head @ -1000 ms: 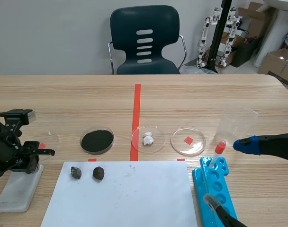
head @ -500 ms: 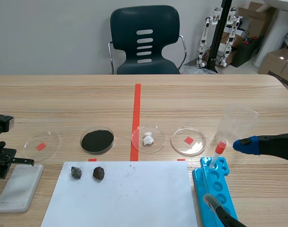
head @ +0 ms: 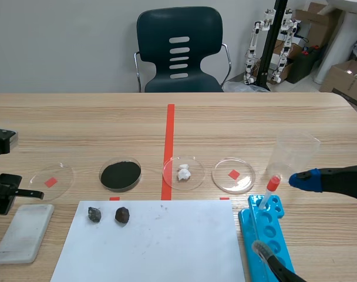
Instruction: Rub the mineral on the streak plate
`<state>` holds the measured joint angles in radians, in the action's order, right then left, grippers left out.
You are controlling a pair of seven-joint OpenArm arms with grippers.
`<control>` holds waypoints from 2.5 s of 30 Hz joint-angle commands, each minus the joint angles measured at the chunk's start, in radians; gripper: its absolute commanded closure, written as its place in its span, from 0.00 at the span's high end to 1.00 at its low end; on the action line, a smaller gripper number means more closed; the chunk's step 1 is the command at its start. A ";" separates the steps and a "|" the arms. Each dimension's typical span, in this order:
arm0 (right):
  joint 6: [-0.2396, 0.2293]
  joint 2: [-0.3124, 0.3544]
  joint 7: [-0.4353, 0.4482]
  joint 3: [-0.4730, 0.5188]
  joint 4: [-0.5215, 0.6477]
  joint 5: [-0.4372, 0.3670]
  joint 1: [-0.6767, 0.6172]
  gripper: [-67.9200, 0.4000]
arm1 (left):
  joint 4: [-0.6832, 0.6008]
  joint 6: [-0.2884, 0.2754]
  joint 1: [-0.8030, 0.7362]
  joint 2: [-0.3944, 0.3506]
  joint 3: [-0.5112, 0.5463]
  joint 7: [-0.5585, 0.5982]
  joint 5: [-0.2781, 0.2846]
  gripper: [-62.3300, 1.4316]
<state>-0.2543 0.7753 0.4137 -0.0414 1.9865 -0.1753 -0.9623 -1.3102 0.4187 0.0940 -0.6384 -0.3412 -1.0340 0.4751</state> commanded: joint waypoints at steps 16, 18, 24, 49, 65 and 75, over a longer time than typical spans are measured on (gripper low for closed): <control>0.000 0.000 0.011 0.001 0.005 -0.011 0.001 0.78 | -0.434 -0.017 -0.425 -0.030 0.269 0.445 0.096 0.18; 0.000 0.000 0.011 0.001 0.005 -0.011 0.001 0.78 | -0.490 -0.051 -0.489 -0.030 0.295 0.504 0.112 0.18; 0.000 0.000 0.010 0.001 0.005 -0.011 0.001 0.78 | -0.664 -0.182 -0.681 -0.026 0.351 0.681 0.135 0.18; 0.000 0.000 0.011 0.001 0.005 -0.011 0.001 0.78 | -0.826 -0.571 -0.917 0.012 0.357 0.911 0.025 0.18; 0.000 0.000 0.011 0.001 0.005 -0.011 0.001 0.78 | -0.826 -0.571 -0.917 0.011 0.357 0.910 0.025 0.18; 0.000 0.000 0.011 0.001 0.005 -0.011 0.001 0.78 | -0.826 -0.571 -0.917 0.011 0.357 0.910 0.025 0.18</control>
<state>-0.2543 0.7753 0.4133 -0.0414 1.9865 -0.1753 -0.9623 -2.1250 -0.1532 -0.8307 -0.6292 0.0154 -0.1383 0.4908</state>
